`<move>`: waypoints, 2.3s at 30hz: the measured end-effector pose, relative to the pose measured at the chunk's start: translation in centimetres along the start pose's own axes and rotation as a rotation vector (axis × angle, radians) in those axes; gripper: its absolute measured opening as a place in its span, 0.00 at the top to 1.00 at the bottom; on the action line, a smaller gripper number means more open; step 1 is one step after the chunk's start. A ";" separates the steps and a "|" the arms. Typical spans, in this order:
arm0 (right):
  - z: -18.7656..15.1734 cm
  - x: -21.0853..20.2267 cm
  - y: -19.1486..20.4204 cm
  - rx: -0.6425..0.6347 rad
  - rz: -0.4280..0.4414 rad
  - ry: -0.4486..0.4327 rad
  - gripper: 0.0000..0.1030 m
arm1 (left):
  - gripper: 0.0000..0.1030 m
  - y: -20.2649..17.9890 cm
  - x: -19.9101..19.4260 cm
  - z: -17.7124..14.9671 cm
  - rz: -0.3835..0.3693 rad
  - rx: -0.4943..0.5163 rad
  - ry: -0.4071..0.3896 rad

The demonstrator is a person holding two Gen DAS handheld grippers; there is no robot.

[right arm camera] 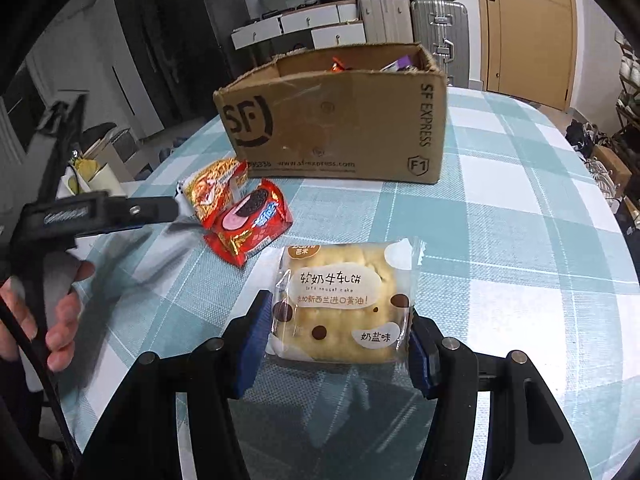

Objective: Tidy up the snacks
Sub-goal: 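Grasp the white noodle-snack bag with the left gripper while the right holds the bun, then carry both packets over the box and release them inside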

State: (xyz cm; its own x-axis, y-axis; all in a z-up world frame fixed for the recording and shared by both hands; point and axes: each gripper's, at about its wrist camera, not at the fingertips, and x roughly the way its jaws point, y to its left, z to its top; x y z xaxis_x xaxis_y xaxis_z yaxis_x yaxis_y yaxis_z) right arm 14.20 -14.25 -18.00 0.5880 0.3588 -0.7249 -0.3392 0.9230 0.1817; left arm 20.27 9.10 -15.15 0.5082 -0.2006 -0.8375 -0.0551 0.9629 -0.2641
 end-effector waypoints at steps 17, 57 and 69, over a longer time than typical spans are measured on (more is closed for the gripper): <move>-0.1 -1.0 -2.2 0.067 -0.002 -0.028 0.42 | 0.02 0.3 4.8 3.4 -0.028 -0.034 0.051; 7.2 -7.8 0.1 0.023 0.106 -0.195 0.42 | 0.47 -2.2 -8.8 3.5 -0.234 0.169 -0.124; 15.6 -10.0 1.1 -0.018 0.161 -0.277 0.42 | 0.47 -7.5 -13.5 10.7 -0.233 0.307 -0.184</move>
State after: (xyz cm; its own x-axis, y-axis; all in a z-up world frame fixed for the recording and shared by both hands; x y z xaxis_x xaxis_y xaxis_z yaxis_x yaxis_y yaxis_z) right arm 19.40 -14.64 -0.13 0.7024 0.5267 -0.4787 -0.4558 0.8495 0.2658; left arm 23.02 6.54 3.28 0.6232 -0.4101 -0.6659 0.3238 0.9104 -0.2576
